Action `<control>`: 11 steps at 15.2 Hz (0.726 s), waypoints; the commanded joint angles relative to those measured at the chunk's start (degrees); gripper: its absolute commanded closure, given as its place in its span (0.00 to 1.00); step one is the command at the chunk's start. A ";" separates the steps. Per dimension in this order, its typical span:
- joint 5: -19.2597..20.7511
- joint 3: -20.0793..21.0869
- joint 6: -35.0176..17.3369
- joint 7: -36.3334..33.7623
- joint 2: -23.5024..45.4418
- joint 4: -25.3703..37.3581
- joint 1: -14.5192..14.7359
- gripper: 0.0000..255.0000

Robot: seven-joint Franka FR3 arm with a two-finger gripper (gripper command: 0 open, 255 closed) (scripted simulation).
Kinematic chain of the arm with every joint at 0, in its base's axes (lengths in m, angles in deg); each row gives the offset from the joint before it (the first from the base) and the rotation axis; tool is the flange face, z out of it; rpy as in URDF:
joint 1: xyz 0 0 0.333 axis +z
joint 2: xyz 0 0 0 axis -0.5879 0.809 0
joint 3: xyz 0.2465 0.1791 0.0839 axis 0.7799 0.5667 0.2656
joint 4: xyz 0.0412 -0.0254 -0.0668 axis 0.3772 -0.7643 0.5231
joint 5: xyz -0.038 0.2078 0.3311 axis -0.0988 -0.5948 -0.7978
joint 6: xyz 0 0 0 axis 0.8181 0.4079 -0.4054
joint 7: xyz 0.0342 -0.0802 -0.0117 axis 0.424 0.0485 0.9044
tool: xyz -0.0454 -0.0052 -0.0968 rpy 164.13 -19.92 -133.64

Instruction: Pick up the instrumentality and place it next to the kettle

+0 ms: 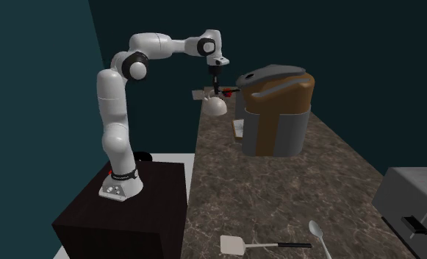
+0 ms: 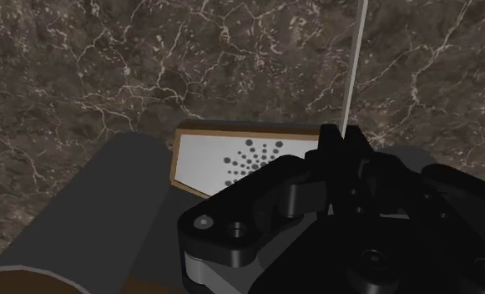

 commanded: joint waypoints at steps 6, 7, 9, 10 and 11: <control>3.10 2.23 1.08 -6.40 7.07 7.30 4.39 1.00; 3.04 2.21 0.23 -6.42 6.90 6.30 4.31 1.00; 2.95 2.17 -1.43 -6.46 6.62 4.37 4.15 1.00; 2.91 2.16 -2.24 -6.48 6.50 3.45 4.08 1.00; 2.89 2.14 -3.05 -6.51 6.40 2.54 4.02 1.00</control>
